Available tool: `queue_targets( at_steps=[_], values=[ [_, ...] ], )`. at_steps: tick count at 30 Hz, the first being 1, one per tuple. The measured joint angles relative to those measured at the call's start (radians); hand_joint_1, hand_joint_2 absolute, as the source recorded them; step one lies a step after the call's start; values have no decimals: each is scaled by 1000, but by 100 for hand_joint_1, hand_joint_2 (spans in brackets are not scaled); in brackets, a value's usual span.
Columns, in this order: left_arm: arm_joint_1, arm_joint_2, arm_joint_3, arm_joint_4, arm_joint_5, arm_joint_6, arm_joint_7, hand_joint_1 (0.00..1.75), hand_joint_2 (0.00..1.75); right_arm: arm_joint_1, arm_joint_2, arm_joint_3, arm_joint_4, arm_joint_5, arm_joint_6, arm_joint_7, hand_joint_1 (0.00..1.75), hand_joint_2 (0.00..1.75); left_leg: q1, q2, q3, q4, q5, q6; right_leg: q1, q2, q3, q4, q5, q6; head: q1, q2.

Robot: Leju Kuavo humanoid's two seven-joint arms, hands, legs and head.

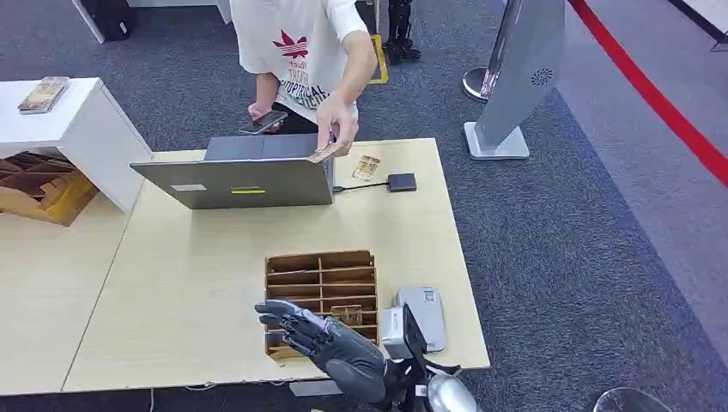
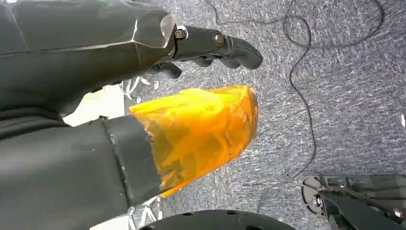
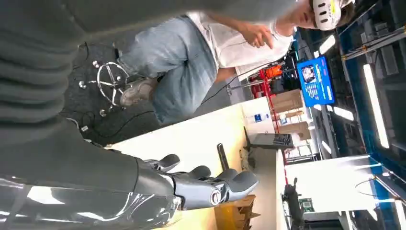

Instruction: Pass the card to the sensor for recognition and then transmit it.

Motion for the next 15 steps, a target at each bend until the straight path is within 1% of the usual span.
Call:
queue_targets(
  at_steps=[3, 6, 7, 9, 10, 11, 12, 13, 15],
  values=[
    [0, 2, 2, 0, 8, -2, -6, 0, 0, -1, 0, 0, -2, 45, -35, -16, 0, 175, 0, 0, 0, 0, 0, 0, 0, 0, 0, 0, 0, 0, 0, 0],
    [0, 4, 5, 1, 16, -8, -8, 0, 0, -7, 0, -6, -27, 139, -105, -43, 0, 175, 0, 0, 0, 0, 0, 0, 0, 0, 0, 0, 0, 0, 0, 0],
    [-1, 5, 7, 3, 19, -19, -5, 0, 0, -13, 1, -10, -41, 184, -134, -47, 0, 175, 0, 0, 0, 0, 0, 0, 0, 0, 0, 0, 0, 0, 0, 0],
    [-9, 29, 16, 4, 31, -63, 17, 0, 0, -38, 8, -13, -59, 260, -181, -49, 0, 175, 0, 0, 0, 0, 1, -1, 0, 0, 0, 0, 0, 0, 0, 0],
    [-16, 47, 22, 5, 35, -97, 19, 0, 0, -58, 15, -13, -69, 301, -209, -52, 0, 175, 1, 0, 0, 0, 1, -1, 1, 1, 0, 0, 0, 0, 0, 0],
    [-21, 58, 26, 5, 36, -113, 20, 0, 0, -68, 22, -13, -79, 324, -229, -53, 0, 175, 1, 0, 0, 0, 1, -1, 1, 0, 0, 0, 0, 0, 0, 0],
    [-27, 72, 28, 5, 39, -122, 24, 0, 0, -79, 28, -13, -90, 358, -260, -55, 0, 175, 1, 0, 0, 0, 1, -1, 1, 0, 0, 0, 0, 0, 0, 0],
    [-28, 83, 31, 5, 41, -130, 27, 0, 0, -86, 31, -13, -101, 423, -309, -58, 0, 175, 1, 0, 1, 0, 1, -1, 1, 0, 0, 1, 0, 0, 0, 0],
    [-35, 96, 34, 5, 43, -135, 35, 0, 0, -104, 40, -11, -124, 590, -443, -53, 0, 175, 1, 0, 0, 0, 2, -2, 1, 0, 0, 1, 0, 0, 0, 0]
  ],
)
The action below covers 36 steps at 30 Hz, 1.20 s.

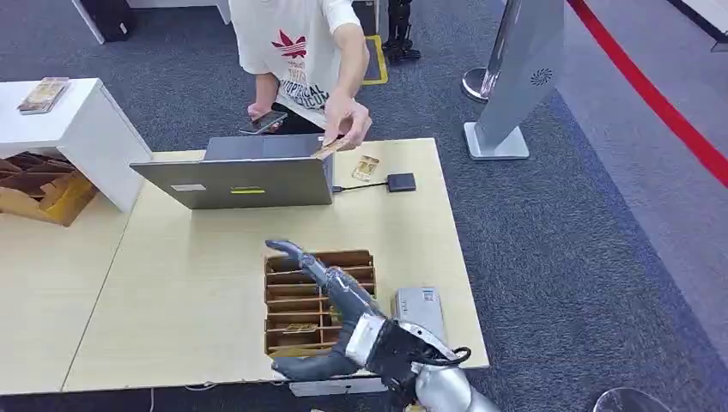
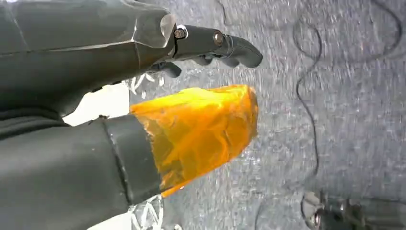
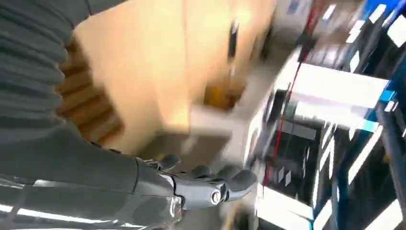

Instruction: Pass the card to the sensor for recognition and then transmit it.

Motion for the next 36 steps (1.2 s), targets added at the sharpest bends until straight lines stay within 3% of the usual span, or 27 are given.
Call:
queue_targets(
  at_steps=[3, 6, 10, 22, 36],
  values=[
    [-5, 8, 0, 0, -11, -18, 19, 0, 0, -46, 22, 7, -28, 297, -195, 46, 0, 175, 0, 0, 0, 0, 0, 0, 0, 1, 0, 0, 0, 0, 0, 0],
    [-16, 8, -1, 0, -36, -35, 43, 0, 0, -96, 45, 19, -24, 508, -299, 104, 0, 175, 0, 0, 0, 0, 0, 0, 0, 0, 0, 0, 0, 0, 1, 0],
    [-38, 10, -13, 0, -66, -57, 72, 0, 0, -174, 73, 21, 29, 672, -380, 156, 0, 175, 0, 0, 0, 0, 0, 0, 0, 0, 0, 0, 1, -1, 1, 0],
    [-77, 14, -89, 0, -117, -109, 118, 0, 0, -340, 130, 19, 303, 945, -454, 243, 0, 175, 0, 0, 0, 0, 1, -1, 0, 0, 0, 0, 1, -1, 0, 0],
    [-93, 14, -175, 0, -137, -150, 134, 0, 0, -467, 140, 16, 574, 1084, -469, 281, 0, 175, 0, 0, 0, 0, 2, 0, 0, 0, 0, 0, 1, -1, 1, 0]
  ],
)
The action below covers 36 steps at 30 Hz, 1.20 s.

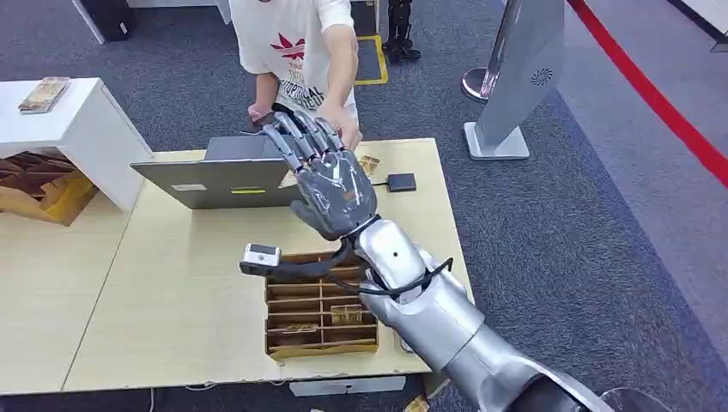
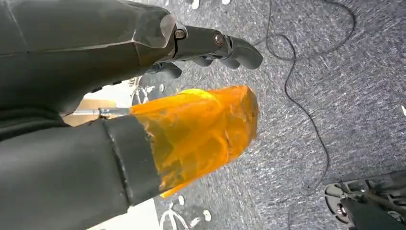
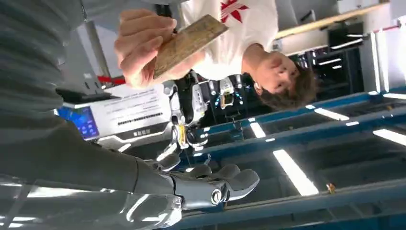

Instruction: Pass the card to the sensor for recognition and then transmit it.

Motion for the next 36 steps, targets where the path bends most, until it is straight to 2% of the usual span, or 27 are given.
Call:
queue_targets(
  at_steps=[3, 4, 5, 6, 7, 8, 28, 36],
  values=[
    [0, 0, -15, 0, -4, -3, 2, 0, 0, -13, 2, -5, 35, 7, 0, 2, 9, 175, 0, 0, 0, 0, 0, 0, 0, 0, 0, 0, 0, 0, 0, 0],
    [0, 0, -20, 0, -4, -3, 2, 0, 0, -17, 2, -6, 46, 7, 0, 3, 14, 175, 0, 0, 0, 0, 0, 0, 0, 0, 0, 0, 0, 0, 0, 0],
    [0, 0, -23, 0, -4, -4, 2, 0, 0, -20, 2, -8, 55, 7, 0, 3, 30, 175, 0, 0, 0, 0, 0, 0, 0, 0, 0, 0, 0, 0, 0, 0],
    [0, 0, -26, 0, -4, -5, 2, 0, 0, -21, 3, -8, 60, 7, 0, 3, 30, 175, 0, 0, 0, 0, 0, 0, 0, 0, 0, 0, 0, 0, 0, 0],
    [0, 0, -31, 0, -5, -6, 2, 0, 0, -22, 3, -11, 66, 7, 1, 3, 141, 175, 0, 0, 0, 0, 0, 0, 0, 0, 0, 0, 0, 0, 0, 0],
    [0, 0, -35, 0, -5, -6, 2, 0, 0, -22, 4, -13, 71, 7, 1, 3, 175, 175, 0, 0, 0, 0, 0, 0, 0, 0, 0, 0, 0, 0, 0, 0],
    [-1, 10, -93, 0, -21, -17, 2, 0, 0, -23, 8, -48, 113, -29, 22, -5, 175, 175, 0, 0, 0, 0, 0, 0, 0, 0, 0, 0, 0, 0, 0, 0],
    [0, 16, -113, 0, -8, -16, 2, 0, 0, 3, 9, -77, 103, -115, 39, -50, 175, 175, 0, 0, 0, 0, 0, 0, 0, 0, 0, 0, 0, 0, 0, 0]
  ],
)
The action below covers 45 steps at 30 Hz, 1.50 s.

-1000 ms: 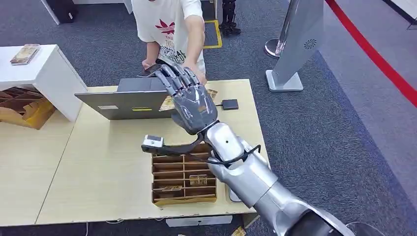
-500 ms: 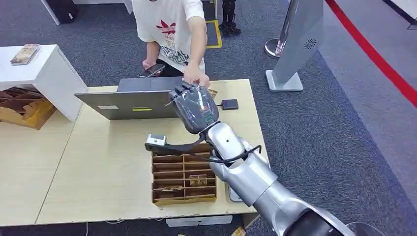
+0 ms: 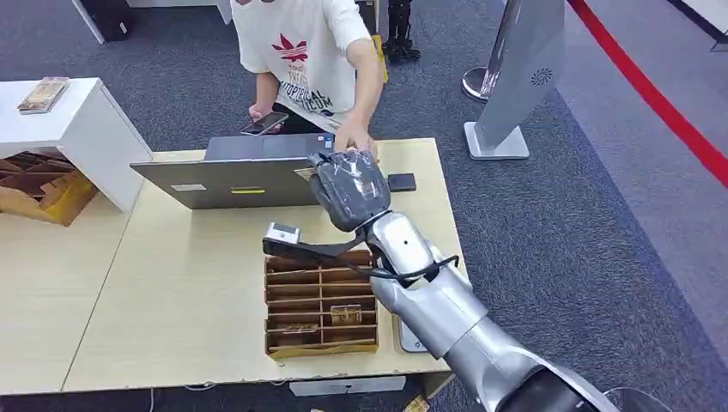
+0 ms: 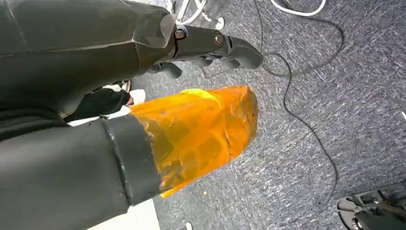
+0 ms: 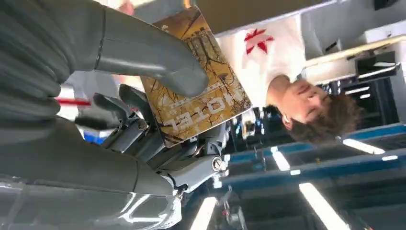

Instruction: Pass the card to the sensor for recognition and then transmit it.

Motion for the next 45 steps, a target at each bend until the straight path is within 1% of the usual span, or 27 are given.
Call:
queue_targets(
  at_steps=[2, 4, 5, 8, 9, 11, 12, 13, 18, 19, 20, 22, 23, 24, 25, 29, 31, 34, 38, 41, 45],
  values=[
    [2, 1, -3, 0, 13, 4, 0, 0, 0, 25, 6, -15, -31, -69, 27, -26, 175, 175, 0, 0, 0, 0, 0, 0, 0, 0, 0, 0, 0, 0, 0, 0],
    [7, 2, -5, 0, 33, 14, -5, 0, 0, 64, 14, -31, -93, -193, 85, -46, 175, 175, 0, 0, 0, 0, 0, 0, 0, 0, 0, 0, 0, 0, 0, 0],
    [10, 3, -5, 0, 39, 17, -8, 0, 0, 82, 18, -36, -124, -230, 101, -50, 175, 175, 0, 0, 0, 0, 0, 0, 0, 0, 0, 0, 0, 0, 0, 0],
    [14, 4, -5, 0, 48, 22, -10, 0, 0, 106, 23, -46, -179, -280, 134, -57, 175, 175, 0, 0, -1, 0, 0, 0, 0, 0, -1, 0, 0, 0, 0, 0],
    [15, 5, -5, 0, 57, 26, -11, 0, 0, 117, 25, -51, -200, -346, 172, -67, 175, 175, 0, 0, -1, 0, 0, 0, 0, 0, -1, 0, 0, 0, 0, 0],
    [22, 8, -5, 0, 76, 35, -19, 0, 0, 157, 34, -68, -265, -523, 264, -74, 175, 175, 0, 0, -1, 0, 0, 0, 0, 0, -1, 0, 0, 0, 0, 0],
    [25, 9, -5, 0, 82, 38, -22, 0, 0, 175, 38, -70, -296, -586, 293, -74, 175, 175, 0, 0, -1, 0, 0, 0, 0, 0, -1, 0, 0, 0, 0, 0],
    [28, 10, -5, 0, 84, 40, -23, 0, 0, 185, 41, -72, -322, -618, 305, -72, 175, 175, 0, 0, -1, 0, 0, 0, 0, 0, -1, 0, 0, 0, 0, 0],
    [36, 13, -5, 0, 87, 43, -24, 0, 0, 217, 41, -84, -397, -634, 321, -70, 175, 175, 0, 0, -1, 0, 0, 0, 0, 0, -1, 0, 0, 0, 0, 0],
    [37, 14, -5, 0, 89, 43, -24, 0, 0, 220, 41, -87, -405, -659, 336, -70, 175, 175, 0, 0, 0, 0, 0, 0, 0, 0, -1, 0, 0, 0, 0, 0],
    [37, 14, -5, 0, 95, 45, -27, 0, 0, 224, 41, -91, -413, -718, 370, -70, 175, 175, 0, 0, -1, 0, 0, 0, 0, 0, 0, 0, 0, 0, 0, 0],
    [39, 17, -5, 0, 108, 48, -34, 0, 0, 243, 43, -99, -441, -875, 445, -62, 175, 175, 0, 0, 0, 0, 0, 0, 0, 0, 0, 0, 0, 0, 0, 0],
    [42, 18, -5, 0, 116, 52, -41, 0, 0, 256, 42, -99, -462, -947, 468, -54, 175, 175, 0, 0, 0, 0, 0, 0, 0, 0, -1, 0, 0, 0, 0, 0],
    [44, 19, -5, 0, 124, 56, -47, 0, 0, 269, 40, -99, -484, -996, 478, -52, 175, 175, 0, 0, 0, 0, 0, 0, 0, 0, -1, 0, 0, 0, 0, 0],
    [47, 22, -5, 0, 133, 60, -55, 0, 0, 282, 32, -101, -507, -1024, 481, -52, 175, 175, 0, 0, 0, 0, 0, 0, 0, 0, -1, 0, 0, 0, 0, 0],
    [65, 28, 2, 0, 161, 74, -75, 0, 0, 339, -15, -117, -567, -1044, 476, -45, 175, 175, 0, 0, 0, 0, -1, 0, 0, 0, -1, -1, -1, 0, 0, 0],
    [75, 32, 8, 0, 175, 82, -86, 0, 0, 377, -53, -138, -585, -1045, 462, -38, 175, 175, 0, 0, -1, 0, -1, 1, 0, 0, 0, -1, -1, 0, 0, 0],
    [93, 39, 17, 0, 184, 93, -97, 0, 0, 443, -104, -180, -603, -1011, 433, -31, 175, 175, 0, 0, -1, 0, -2, 1, 0, 0, 0, -1, -1, 0, 0, 0],
    [113, 47, 30, 0, 188, 99, -104, 0, 0, 522, -164, -238, -624, -939, 411, -5, 175, 175, 0, 0, -1, 0, -2, 1, 0, 0, -1, -1, -1, 0, 0, 0],
    [120, 52, 34, 0, 182, 100, -104, 0, 0, 562, -186, -273, -642, -857, 403, 13, 175, 175, 0, 0, -1, 0, -2, 1, 0, 0, -1, -1, -1, 0, 0, 0],
    [123, 54, 35, 0, 169, 99, -104, 0, 0, 590, -200, -296, -658, -752, 370, 47, 175, 175, 0, 0, -1, 0, -2, 1, 0, 0, -1, -1, -1, 0, 0, 0]
  ],
)
